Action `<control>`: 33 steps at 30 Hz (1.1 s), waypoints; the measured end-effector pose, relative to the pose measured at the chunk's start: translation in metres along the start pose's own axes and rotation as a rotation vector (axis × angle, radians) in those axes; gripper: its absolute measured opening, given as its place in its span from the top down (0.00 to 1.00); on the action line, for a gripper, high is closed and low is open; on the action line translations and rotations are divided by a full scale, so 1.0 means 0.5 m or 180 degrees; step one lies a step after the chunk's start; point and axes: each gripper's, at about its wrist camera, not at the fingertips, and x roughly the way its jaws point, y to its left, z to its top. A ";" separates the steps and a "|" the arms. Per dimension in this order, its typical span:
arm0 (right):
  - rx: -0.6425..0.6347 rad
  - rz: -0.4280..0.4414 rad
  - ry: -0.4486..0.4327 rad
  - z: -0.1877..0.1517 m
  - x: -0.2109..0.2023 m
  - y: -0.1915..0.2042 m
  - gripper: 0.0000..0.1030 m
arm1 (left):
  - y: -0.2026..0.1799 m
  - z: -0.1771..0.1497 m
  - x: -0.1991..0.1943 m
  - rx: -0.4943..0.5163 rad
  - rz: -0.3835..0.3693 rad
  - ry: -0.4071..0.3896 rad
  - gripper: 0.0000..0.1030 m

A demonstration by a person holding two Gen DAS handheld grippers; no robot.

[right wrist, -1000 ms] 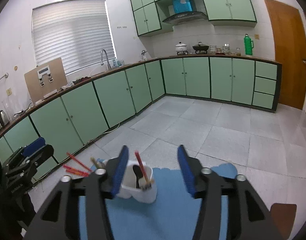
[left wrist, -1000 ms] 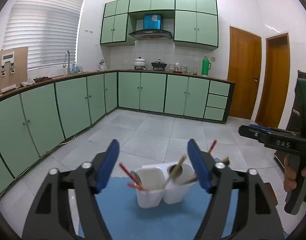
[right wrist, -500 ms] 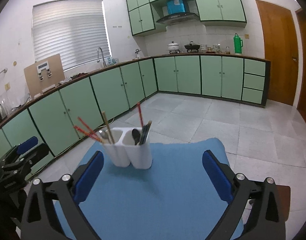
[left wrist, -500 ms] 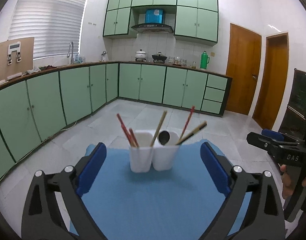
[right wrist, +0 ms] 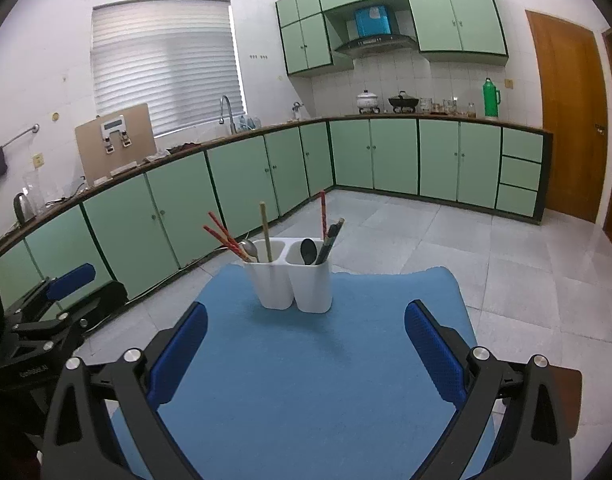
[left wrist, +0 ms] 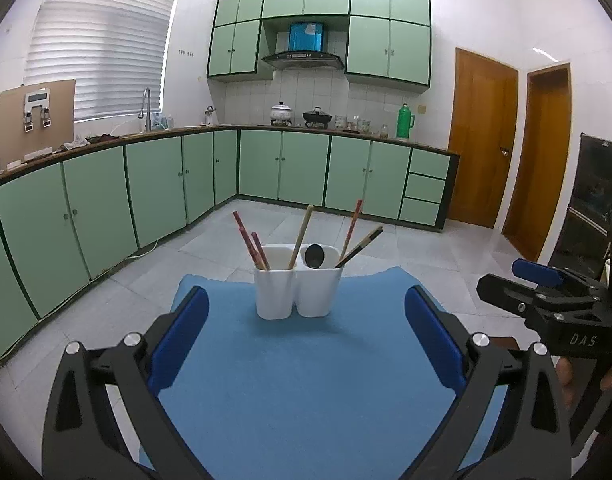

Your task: Organize utensils

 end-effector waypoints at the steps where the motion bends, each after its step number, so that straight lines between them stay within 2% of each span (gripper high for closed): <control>1: -0.0005 0.0007 -0.0011 0.000 -0.006 0.002 0.06 | -0.003 -0.001 -0.009 0.0000 -0.0006 0.0000 0.07; 8: -0.0024 0.0122 -0.0097 0.003 -0.060 0.015 0.06 | -0.010 0.007 -0.061 -0.0002 0.0010 -0.0053 0.07; 17: -0.0205 0.0132 -0.0256 0.022 -0.113 0.052 0.06 | -0.023 0.024 -0.116 0.0030 0.0041 -0.0204 0.07; 33: -0.0230 0.0157 -0.0383 0.027 -0.147 0.070 0.06 | -0.028 0.040 -0.165 0.0096 0.0077 -0.0381 0.07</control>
